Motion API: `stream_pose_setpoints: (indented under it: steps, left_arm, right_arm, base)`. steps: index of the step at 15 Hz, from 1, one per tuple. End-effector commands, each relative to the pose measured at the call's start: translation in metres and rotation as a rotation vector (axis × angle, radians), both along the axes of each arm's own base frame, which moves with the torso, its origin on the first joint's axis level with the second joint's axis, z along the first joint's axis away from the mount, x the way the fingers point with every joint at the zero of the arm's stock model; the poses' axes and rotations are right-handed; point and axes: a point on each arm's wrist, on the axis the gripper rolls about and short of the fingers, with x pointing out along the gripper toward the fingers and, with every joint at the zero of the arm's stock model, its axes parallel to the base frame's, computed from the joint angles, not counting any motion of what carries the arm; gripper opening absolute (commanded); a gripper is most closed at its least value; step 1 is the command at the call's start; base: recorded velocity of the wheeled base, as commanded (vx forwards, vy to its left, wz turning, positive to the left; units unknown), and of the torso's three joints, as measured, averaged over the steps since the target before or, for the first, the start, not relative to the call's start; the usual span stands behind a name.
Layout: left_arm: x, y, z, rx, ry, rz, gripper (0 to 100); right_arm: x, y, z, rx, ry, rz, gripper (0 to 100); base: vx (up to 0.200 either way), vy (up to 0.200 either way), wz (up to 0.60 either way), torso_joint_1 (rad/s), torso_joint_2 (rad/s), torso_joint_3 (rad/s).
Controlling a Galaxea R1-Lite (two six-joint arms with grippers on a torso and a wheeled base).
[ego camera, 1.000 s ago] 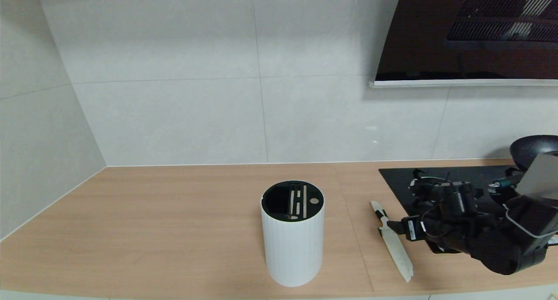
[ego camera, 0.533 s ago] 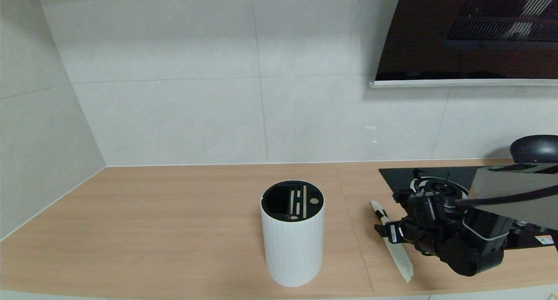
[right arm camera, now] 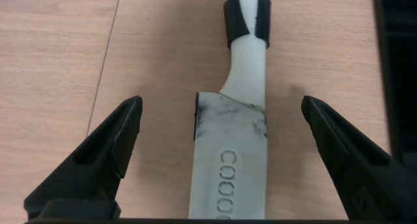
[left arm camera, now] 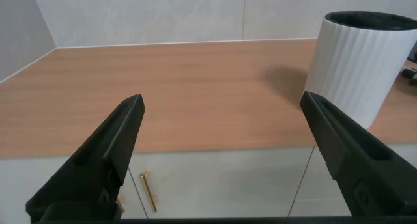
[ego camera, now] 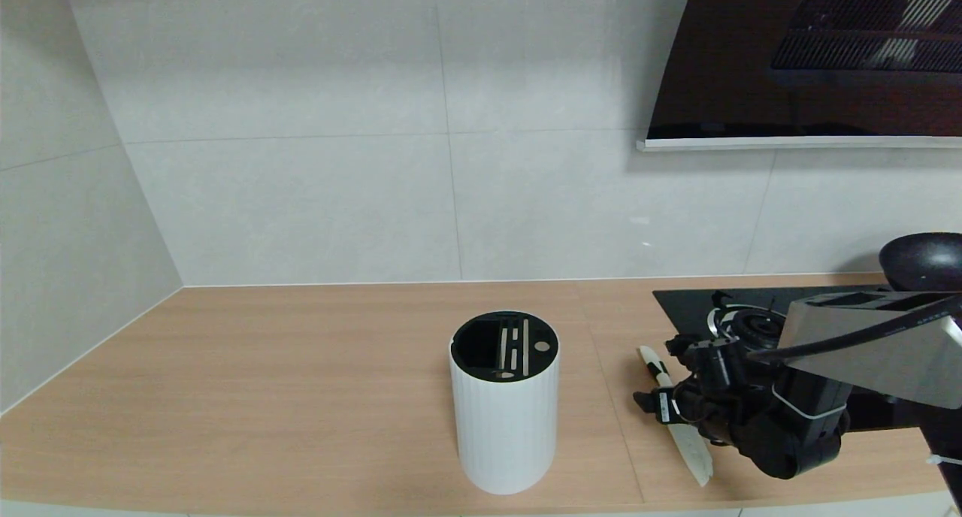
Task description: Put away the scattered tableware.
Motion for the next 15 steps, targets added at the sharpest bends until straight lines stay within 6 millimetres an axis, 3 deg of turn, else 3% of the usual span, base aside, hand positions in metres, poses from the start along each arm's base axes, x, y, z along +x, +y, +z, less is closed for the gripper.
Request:
stream_pose_setpoints:
  steps: [1, 6, 7, 15]
  left_arm:
    - [0.0, 0.0, 0.0, -0.001, 0.0, -0.001, 100]
    - [0.0, 0.0, 0.0, 0.001, 0.0, 0.0, 100]
    - [0.0, 0.0, 0.0, 0.001, 0.0, 0.0, 100]
    - [0.0, 0.0, 0.0, -0.001, 0.0, 0.0, 100]
  right_arm:
    - [0.0006, 0.0004, -0.0008, 0.0, 0.0, 0.001, 100]
    - [0.0005, -0.0001, -0.0051, -0.018, 0.006, -0.016, 100]
    - [0.0008, 0.0, -0.0049, -0.018, 0.004, -0.015, 0]
    - [0.0002, -0.0002, -0.0084, -0.027, 0.014, -0.013, 0]
  base:
    - [0.0, 0.0, 0.0, 0.0, 0.0, 0.0]
    - [0.0, 0.0, 0.0, 0.0, 0.0, 0.0]
    - [0.0, 0.0, 0.0, 0.0, 0.0, 0.0]
    - [0.0, 0.0, 0.0, 0.0, 0.0, 0.0]
